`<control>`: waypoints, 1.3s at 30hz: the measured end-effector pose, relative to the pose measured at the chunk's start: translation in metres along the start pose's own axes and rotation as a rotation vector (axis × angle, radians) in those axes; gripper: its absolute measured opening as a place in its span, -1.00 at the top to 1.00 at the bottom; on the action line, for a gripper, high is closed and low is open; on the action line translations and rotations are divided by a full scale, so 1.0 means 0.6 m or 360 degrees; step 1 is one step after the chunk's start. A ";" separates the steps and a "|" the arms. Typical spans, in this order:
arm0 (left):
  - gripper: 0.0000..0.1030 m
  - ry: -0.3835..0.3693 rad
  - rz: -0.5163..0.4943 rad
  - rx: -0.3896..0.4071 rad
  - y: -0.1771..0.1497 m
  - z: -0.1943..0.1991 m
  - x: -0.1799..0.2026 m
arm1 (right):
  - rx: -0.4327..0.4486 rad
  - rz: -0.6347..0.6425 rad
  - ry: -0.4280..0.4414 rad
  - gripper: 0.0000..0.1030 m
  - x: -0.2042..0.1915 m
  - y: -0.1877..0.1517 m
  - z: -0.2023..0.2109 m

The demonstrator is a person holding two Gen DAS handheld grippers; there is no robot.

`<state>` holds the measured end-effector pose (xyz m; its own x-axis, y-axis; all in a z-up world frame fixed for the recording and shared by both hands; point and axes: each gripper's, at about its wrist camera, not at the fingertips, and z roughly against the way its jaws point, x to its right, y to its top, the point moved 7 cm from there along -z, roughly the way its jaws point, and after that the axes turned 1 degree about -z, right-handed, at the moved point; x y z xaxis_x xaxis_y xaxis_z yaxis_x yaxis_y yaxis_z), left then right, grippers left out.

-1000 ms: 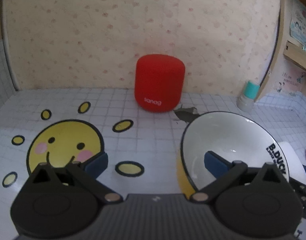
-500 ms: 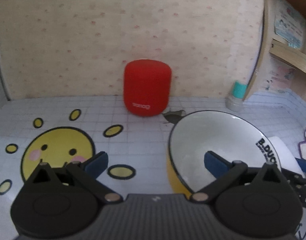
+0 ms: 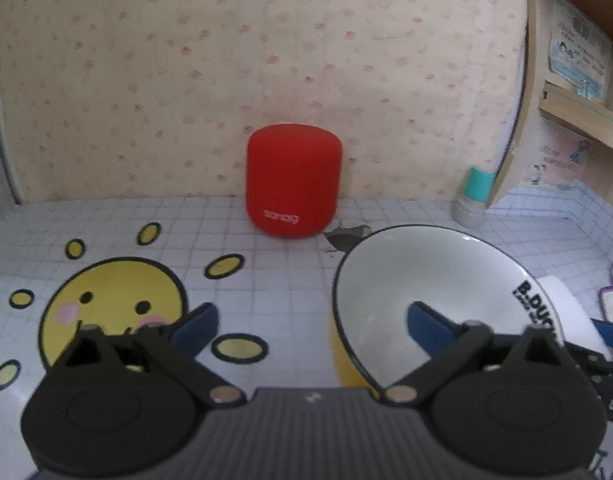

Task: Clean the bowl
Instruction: 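Grasp the rim of the yellow bowl with the left gripper, then tilt the bowl onto its side with left gripper while right gripper brings sponge inside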

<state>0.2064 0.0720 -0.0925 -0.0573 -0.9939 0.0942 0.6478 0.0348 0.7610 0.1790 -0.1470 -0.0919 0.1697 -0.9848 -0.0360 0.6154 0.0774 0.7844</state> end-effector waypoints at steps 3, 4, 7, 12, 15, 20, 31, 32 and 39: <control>-0.05 -0.0098 -0.0032 -0.0032 -0.005 -0.005 0.010 | 0.0000 -0.0006 -0.0021 -0.03 -0.007 -0.001 0.001; 0.09 -0.0113 -0.0047 -0.0025 -0.006 -0.004 0.014 | -0.0001 0.0002 -0.0023 -0.02 -0.007 -0.001 0.001; 0.18 -0.0129 -0.0079 -0.0007 -0.007 -0.001 0.022 | 0.0000 0.0004 -0.0018 0.02 -0.005 0.000 0.001; 0.23 -0.0165 -0.0078 -0.0003 -0.009 -0.001 0.026 | 0.0006 0.0007 -0.0003 0.03 -0.004 0.000 0.002; 0.23 -0.0205 -0.0087 -0.0001 -0.011 0.002 0.034 | 0.0020 0.0007 0.0016 0.04 -0.004 0.001 0.008; 0.23 -0.0221 -0.0079 0.0014 -0.013 0.005 0.039 | 0.0057 0.0014 0.0011 0.04 -0.002 0.005 0.022; 0.21 -0.0185 -0.0111 0.0059 -0.017 0.009 0.044 | 0.0187 0.0050 0.0022 0.04 -0.008 0.027 0.082; 0.21 -0.0182 -0.0116 0.0062 -0.017 0.010 0.045 | 0.0202 0.0058 0.0028 0.04 -0.011 0.030 0.088; 0.16 -0.0189 -0.0114 0.0085 -0.020 0.014 0.050 | 0.0284 0.0119 0.0119 0.03 -0.044 0.039 0.125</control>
<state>0.1905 0.0429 -0.0933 -0.1934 -0.9748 0.1111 0.5977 -0.0273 0.8012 0.1313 -0.1311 -0.0262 0.2707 -0.9626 -0.0141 0.4540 0.1147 0.8836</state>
